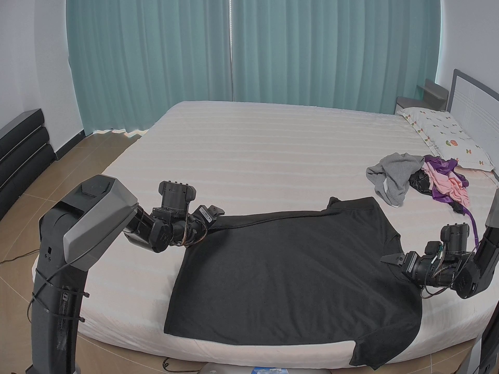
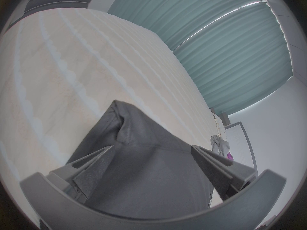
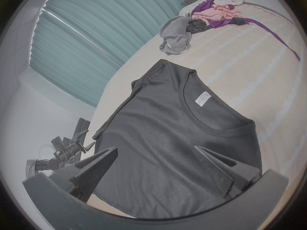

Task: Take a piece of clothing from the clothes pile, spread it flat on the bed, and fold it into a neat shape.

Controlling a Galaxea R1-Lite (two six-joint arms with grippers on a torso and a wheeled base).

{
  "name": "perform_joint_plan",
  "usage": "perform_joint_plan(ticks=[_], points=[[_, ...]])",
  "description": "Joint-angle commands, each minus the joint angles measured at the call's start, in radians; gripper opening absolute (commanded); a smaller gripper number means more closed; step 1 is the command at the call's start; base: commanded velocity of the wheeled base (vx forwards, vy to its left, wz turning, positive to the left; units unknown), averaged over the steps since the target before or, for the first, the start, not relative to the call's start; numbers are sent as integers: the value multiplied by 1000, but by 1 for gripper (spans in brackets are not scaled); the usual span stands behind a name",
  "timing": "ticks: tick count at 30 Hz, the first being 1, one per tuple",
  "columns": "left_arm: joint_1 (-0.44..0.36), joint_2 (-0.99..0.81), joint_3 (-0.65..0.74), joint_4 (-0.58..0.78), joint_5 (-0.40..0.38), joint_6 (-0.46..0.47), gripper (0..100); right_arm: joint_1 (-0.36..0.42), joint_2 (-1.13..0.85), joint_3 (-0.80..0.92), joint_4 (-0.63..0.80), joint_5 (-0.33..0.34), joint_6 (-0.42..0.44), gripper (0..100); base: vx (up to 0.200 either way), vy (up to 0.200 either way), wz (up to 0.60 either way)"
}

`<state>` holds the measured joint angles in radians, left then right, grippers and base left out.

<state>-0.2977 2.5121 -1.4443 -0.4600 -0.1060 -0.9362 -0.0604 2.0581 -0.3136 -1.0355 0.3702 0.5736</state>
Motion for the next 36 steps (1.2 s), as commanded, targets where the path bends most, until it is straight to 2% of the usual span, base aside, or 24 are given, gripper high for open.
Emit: perform_joint_plan(ticks=[1, 3, 7, 10, 12, 14, 19, 24, 28, 30, 31, 33, 36], points=[[-12, 108, -176, 84, 38, 2, 100, 8, -13, 22, -5, -16, -3, 100, 0, 0, 0], [-15, 145, -239, 106, 74, 0, 100, 17, -19, 33, -24, -20, -3, 100, 0, 0, 0], [-8, 174, -343, 135, 95, -19, 100, 22, -13, 50, -66, -20, -3, 100, 0, 0, 0], [8, 169, -423, 129, 100, -135, 100, 19, -7, 57, -90, -20, -3, 100, 0, 0, 0], [18, 160, -472, 96, 170, -216, 100, 21, -7, 61, -93, -20, -3, 100, 0, 0, 0], [29, 162, -493, 63, 210, -225, 100, 24, -15, 74, -95, -20, -3, 100, 0, 0, 0], [75, 168, -525, 53, 219, -219, 100, 36, -13, 94, -136, -22, -3, 100, 0, 0, 0], [101, 174, -524, 58, 218, -217, 100, 36, -3, 96, -152, -22, -3, 100, 0, 0, 0], [114, 145, -456, 96, 190, -148, 100, 36, 8, 100, -152, -22, -5, 100, 0, 0, 0], [114, 122, -423, 115, 169, -119, 100, 36, 11, 100, -152, -22, -5, 100, 0, 0, 0], [109, 76, -346, 116, 123, -101, 100, 37, 13, 100, -152, -22, -5, 100, 0, 0, 0], [101, 40, -281, 123, 72, -89, 100, 37, 11, 100, -153, -20, -5, 100, 0, 0, 0], [77, 31, -220, 123, 58, -26, 100, 37, 14, 99, -152, -20, -5, 100, 0, 0, 0]])
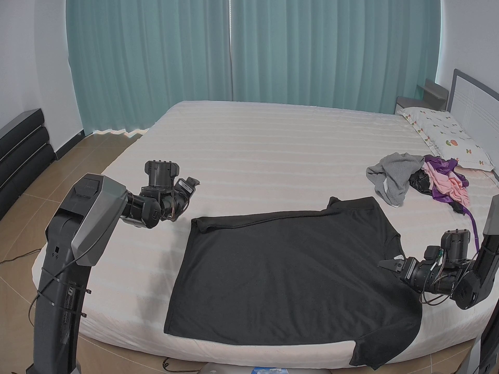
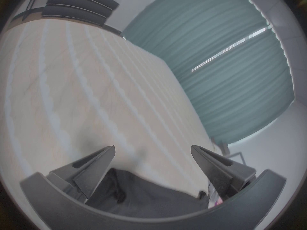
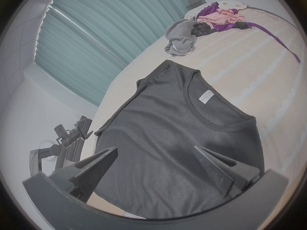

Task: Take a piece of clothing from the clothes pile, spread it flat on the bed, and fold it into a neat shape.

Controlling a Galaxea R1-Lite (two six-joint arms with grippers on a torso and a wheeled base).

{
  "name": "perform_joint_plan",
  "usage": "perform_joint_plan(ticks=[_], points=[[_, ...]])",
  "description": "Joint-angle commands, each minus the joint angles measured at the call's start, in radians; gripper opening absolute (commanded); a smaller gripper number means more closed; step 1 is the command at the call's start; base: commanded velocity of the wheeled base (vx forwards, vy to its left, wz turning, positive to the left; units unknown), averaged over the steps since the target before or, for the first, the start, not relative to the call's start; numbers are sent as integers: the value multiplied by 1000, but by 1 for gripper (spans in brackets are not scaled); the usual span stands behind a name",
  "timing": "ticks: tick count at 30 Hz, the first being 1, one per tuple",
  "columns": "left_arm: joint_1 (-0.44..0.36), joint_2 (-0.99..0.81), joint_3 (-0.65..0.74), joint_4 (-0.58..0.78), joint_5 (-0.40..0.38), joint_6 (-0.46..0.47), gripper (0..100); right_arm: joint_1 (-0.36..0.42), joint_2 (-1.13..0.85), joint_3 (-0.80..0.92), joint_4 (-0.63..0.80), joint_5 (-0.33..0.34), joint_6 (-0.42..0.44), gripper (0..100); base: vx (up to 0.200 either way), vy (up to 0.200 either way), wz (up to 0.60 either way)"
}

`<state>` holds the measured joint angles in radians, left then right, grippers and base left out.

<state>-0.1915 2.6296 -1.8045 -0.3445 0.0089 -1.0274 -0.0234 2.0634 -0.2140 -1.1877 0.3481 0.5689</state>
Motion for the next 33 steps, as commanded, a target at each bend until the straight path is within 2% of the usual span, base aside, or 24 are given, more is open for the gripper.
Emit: perform_joint_plan(ticks=[1, 13, 27, 28, 33], points=[[-37, -85, 154, 9, -55, 78, 100, 0, 11, 1, 0, 2, 0, 100, 0, 0, 0], [-106, -57, 188, 10, -47, 84, 100, 0, 9, -1, -1, 2, 0, 100, 0, 0, 0], [-108, 12, 134, 10, -44, 84, 100, 0, 11, -7, -1, 2, 0, 100, 0, 0, 0], [-108, 12, 128, 10, -43, 86, 0, 0, 11, -7, -1, 2, 0, 100, 0, 0, 0], [-102, 35, 53, 10, -4, 86, 0, 2, 12, -8, -1, 2, 0, 100, 0, 0, 0]])
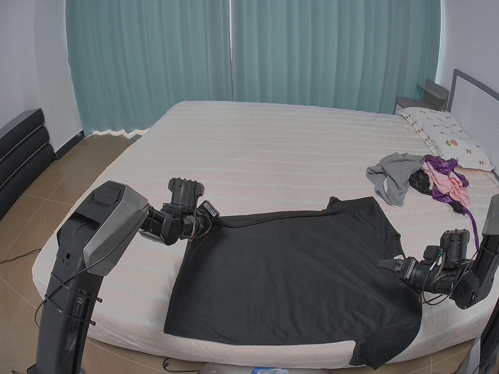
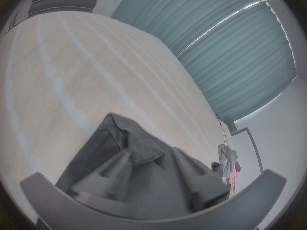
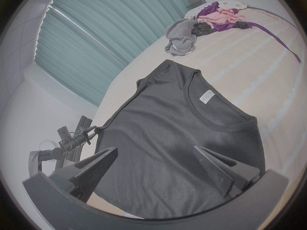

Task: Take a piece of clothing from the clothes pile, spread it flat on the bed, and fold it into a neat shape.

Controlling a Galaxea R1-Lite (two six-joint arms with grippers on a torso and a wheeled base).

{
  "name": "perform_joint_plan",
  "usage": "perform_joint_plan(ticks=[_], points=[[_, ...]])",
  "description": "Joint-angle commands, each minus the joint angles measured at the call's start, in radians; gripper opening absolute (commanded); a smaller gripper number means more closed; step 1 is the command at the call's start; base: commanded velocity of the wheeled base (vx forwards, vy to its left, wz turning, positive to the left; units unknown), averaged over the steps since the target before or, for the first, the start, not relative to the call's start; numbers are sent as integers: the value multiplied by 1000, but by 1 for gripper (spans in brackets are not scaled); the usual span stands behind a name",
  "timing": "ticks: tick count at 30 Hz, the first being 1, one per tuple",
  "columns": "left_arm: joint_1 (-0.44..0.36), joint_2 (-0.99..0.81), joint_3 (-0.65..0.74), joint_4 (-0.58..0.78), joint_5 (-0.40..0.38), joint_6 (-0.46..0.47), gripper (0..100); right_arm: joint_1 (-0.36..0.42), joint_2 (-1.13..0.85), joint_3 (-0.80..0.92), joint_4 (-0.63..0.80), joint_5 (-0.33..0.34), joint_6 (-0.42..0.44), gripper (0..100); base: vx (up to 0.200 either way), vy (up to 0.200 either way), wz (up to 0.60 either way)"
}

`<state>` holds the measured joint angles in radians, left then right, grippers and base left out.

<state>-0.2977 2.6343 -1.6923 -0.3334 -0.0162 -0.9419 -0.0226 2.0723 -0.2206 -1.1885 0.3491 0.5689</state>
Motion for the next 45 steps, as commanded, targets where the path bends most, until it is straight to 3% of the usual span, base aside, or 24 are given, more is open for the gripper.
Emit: perform_joint_plan(ticks=[1, 12, 27, 28, 38, 45], points=[[5, 32, -63, -1, 22, 0, 0, 1, 3, -2, 0, 1, 0, 100, 0, 0, 0], [63, 125, -285, -1, 101, 26, 0, -2, 3, -6, -22, 1, 2, 100, 0, 0, 0], [57, 159, -300, -1, 116, 26, 0, -2, 14, -3, -23, -1, 3, 100, 0, 0, 0], [58, 159, -302, -1, 120, 26, 100, 0, 14, -2, -23, 1, 3, 100, 0, 0, 0], [88, 85, -211, -3, 150, 22, 100, -2, 18, 1, -28, -1, 0, 100, 0, 0, 0], [109, -198, 200, -68, 93, 18, 100, 1, 37, 6, -29, -2, -23, 100, 0, 0, 0]])
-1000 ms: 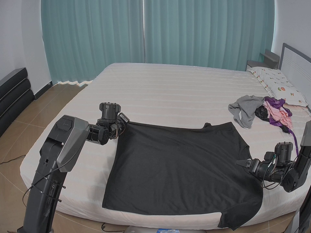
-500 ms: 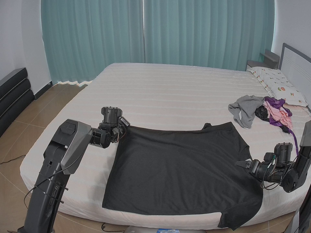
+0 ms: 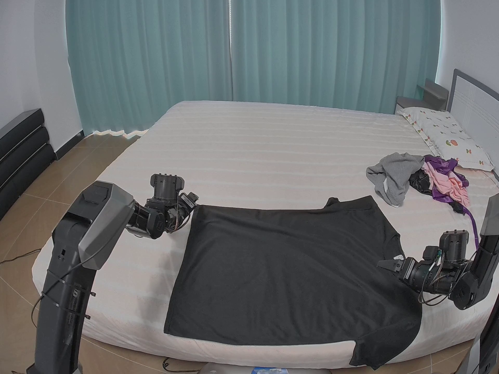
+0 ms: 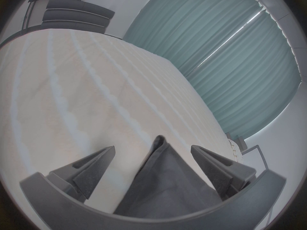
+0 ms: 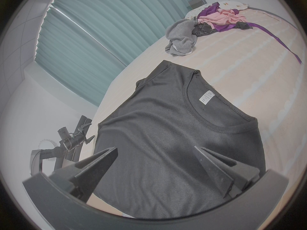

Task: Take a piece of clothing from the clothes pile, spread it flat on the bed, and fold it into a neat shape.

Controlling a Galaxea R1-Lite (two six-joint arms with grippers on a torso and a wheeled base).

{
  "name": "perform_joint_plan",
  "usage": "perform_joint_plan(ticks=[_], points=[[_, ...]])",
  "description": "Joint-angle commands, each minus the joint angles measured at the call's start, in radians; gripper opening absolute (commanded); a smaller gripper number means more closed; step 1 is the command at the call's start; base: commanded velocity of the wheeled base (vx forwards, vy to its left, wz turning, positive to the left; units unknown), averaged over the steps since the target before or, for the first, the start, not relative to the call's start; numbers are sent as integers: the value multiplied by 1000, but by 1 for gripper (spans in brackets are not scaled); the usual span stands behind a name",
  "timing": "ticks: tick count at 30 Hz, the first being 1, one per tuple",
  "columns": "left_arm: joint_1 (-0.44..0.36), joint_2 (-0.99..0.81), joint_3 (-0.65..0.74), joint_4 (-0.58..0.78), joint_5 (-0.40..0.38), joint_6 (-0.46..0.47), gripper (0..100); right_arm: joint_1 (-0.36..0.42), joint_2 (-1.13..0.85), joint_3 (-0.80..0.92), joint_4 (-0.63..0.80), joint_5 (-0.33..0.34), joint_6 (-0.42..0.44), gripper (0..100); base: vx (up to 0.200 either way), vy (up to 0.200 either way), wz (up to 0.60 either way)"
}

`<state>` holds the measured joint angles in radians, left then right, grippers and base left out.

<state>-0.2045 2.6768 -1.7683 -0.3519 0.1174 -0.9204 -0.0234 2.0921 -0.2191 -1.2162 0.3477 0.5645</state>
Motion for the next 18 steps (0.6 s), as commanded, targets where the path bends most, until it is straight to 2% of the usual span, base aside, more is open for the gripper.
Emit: perform_joint_plan(ticks=[1, 8, 10, 15, 18], points=[[14, -273, 334, -67, -51, -3, 100, 2, 12, 4, 0, 1, -20, 100, 0, 0, 0], [-41, -500, 682, -162, -64, -3, 100, 2, 8, -17, 0, -3, -29, 100, 0, 0, 0], [-47, -518, 713, -164, -67, -5, 100, 2, 9, -28, 0, -6, -34, 100, 0, 0, 0], [-78, -615, 895, -174, -67, -26, 100, 17, -7, -39, 3, -52, -40, 100, 0, 0, 0], [-92, -672, 978, -188, -99, -60, 100, 30, -67, -22, 24, -58, -41, 100, 0, 0, 0]])
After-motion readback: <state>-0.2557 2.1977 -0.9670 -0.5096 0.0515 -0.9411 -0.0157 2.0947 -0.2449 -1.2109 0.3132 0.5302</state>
